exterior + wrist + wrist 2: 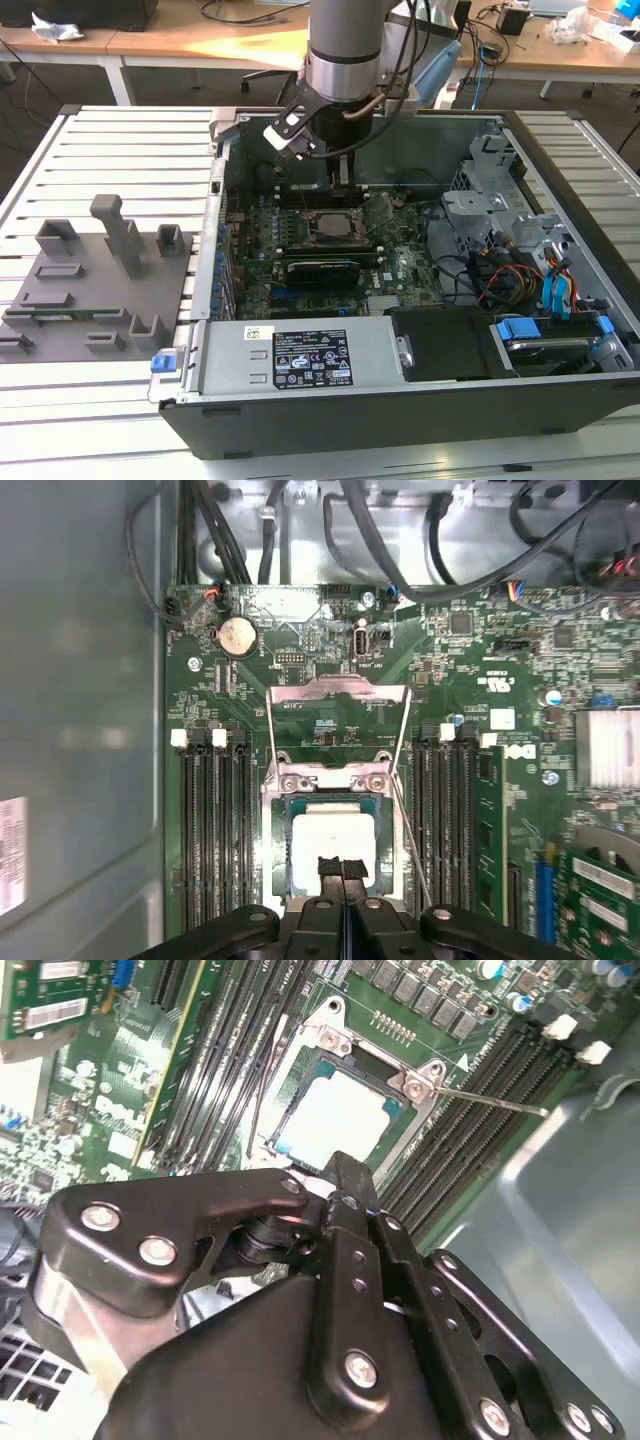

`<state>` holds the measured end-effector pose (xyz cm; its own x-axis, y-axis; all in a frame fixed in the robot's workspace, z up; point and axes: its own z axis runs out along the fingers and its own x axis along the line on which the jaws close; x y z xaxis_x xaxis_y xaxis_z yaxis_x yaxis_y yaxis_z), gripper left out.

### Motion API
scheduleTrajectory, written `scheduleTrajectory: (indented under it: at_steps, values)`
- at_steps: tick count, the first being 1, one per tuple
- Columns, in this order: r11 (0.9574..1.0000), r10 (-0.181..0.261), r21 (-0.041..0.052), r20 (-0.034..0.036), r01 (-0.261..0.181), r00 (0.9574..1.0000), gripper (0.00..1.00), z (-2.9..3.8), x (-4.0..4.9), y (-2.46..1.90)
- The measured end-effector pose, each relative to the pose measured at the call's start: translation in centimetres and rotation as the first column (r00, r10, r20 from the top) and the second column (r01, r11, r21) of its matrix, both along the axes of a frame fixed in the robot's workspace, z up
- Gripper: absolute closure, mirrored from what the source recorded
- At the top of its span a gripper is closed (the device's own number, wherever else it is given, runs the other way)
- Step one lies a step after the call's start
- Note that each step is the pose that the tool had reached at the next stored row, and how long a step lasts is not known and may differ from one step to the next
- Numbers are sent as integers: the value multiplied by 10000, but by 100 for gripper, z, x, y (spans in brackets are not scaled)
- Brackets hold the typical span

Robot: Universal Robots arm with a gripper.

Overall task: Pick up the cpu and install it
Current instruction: 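Place the cpu into insertion slot, then close the cpu cover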

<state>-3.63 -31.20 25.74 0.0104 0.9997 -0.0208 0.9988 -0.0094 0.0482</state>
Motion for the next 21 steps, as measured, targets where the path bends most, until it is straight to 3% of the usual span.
scheduleTrajectory:
  at_steps: [1,4,18,21]
  values:
    - [10000,-2,-4,0,2,10000,89,72,0,1]
    - [10000,-19,-15,0,19,10000,89,203,0,1]
    - [10000,-29,-16,0,29,10000,89,207,3,1]
    - [10000,-28,-17,0,28,10000,89,207,84,1]
